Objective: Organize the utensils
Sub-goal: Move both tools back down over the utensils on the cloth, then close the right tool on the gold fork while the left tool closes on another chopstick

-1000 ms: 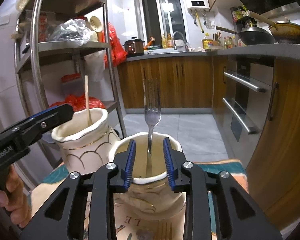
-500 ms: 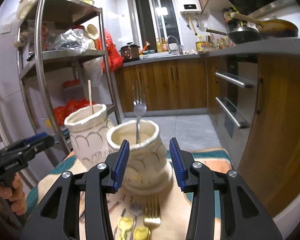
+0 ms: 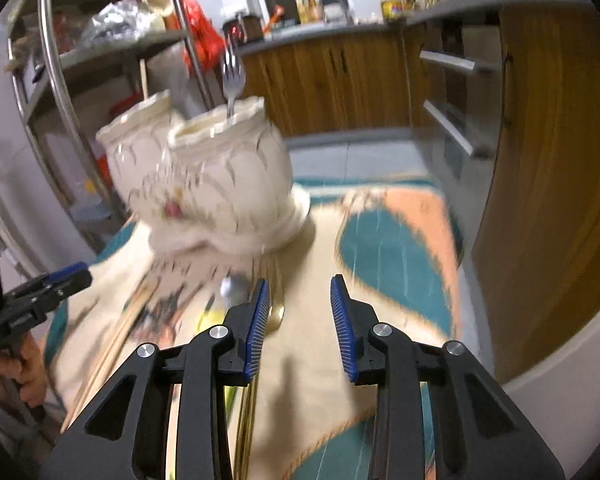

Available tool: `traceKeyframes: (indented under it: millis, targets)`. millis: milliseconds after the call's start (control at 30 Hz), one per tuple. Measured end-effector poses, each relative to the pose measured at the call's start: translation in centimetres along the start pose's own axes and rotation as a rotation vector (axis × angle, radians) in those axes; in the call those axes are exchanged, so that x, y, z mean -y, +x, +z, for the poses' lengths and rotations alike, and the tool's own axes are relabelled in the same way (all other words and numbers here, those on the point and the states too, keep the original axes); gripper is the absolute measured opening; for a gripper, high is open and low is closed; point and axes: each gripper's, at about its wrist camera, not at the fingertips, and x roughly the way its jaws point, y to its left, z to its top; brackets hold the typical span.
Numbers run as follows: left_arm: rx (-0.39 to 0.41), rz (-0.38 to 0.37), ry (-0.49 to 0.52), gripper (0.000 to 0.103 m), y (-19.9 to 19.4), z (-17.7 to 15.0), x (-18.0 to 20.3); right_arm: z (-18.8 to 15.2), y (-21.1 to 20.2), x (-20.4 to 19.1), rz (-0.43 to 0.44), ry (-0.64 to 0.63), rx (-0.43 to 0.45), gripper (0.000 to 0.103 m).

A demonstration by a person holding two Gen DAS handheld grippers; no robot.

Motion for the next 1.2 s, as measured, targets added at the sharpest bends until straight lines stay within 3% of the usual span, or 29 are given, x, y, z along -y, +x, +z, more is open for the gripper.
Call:
traceKeyframes:
  millis: [233, 467, 767, 1033, 1200]
  targets:
    - [-0.048, -0.041, 0.041, 0.038, -0.2, -1.2, 1.1, -2.1, -0.5, -0.9, 0.035, -0.028, -0.070, 0.034]
    - [-0.110, -0.064, 0.125, 0.033, -0.1, -2.5, 3.1, -3.8, -0.9, -1.9, 0.056, -0.079, -0.129, 0.023]
    - [-0.172, -0.010, 0.189, 0.030, 0.2, -3.0, 4.1, -4.0, -0.4, -2.5, 0.028, -0.125, -0.151, 0.020]
    - [-0.212, -0.022, 0.192, 0.030, 0.2, -2.9, 3.5, -4.0, -0.4, -2.4, 0.016, -0.129, -0.156, 0.016]
    - [-0.231, 0.008, 0.226, 0.030, 0.6, -2.5, 3.9, -3.9, -0.3, -2.5, 0.000, -0.141, -0.159, 0.014]
